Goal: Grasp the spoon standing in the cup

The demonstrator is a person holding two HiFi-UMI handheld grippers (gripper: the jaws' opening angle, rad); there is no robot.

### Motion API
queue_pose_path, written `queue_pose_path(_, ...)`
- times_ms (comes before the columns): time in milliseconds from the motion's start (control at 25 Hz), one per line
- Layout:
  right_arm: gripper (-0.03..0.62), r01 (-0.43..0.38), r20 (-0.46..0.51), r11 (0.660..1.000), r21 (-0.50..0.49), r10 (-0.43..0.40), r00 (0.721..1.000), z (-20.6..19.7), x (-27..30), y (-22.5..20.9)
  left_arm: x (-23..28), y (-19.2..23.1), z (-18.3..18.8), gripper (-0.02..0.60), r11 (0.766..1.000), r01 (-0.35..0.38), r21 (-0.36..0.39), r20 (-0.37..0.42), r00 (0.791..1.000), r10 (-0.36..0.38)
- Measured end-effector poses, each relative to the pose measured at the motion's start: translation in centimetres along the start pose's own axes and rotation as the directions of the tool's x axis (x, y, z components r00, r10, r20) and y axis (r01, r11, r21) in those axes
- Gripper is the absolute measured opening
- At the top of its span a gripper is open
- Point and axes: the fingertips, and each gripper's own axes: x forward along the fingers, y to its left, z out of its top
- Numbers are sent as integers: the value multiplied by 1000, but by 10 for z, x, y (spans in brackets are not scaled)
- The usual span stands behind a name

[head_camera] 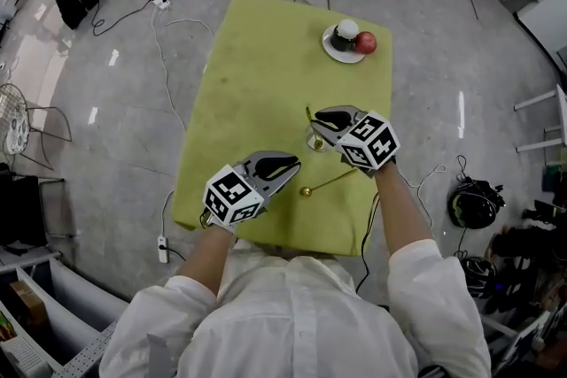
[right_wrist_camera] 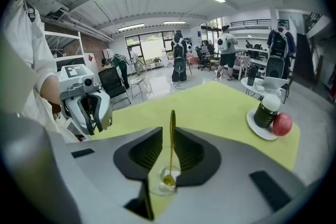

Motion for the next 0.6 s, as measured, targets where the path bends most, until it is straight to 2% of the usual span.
queue_pose_path(160, 89, -39, -49, 999, -8, 39, 998, -9, 9, -5, 2, 1, -3, 40, 1000, -6, -5, -9, 1000, 6)
queue_pose_path(600, 75, -108, -123, 993, -55, 100, 987, -18, 28, -7, 2, 3, -7, 40, 1000, -23, -14, -19, 1000, 23)
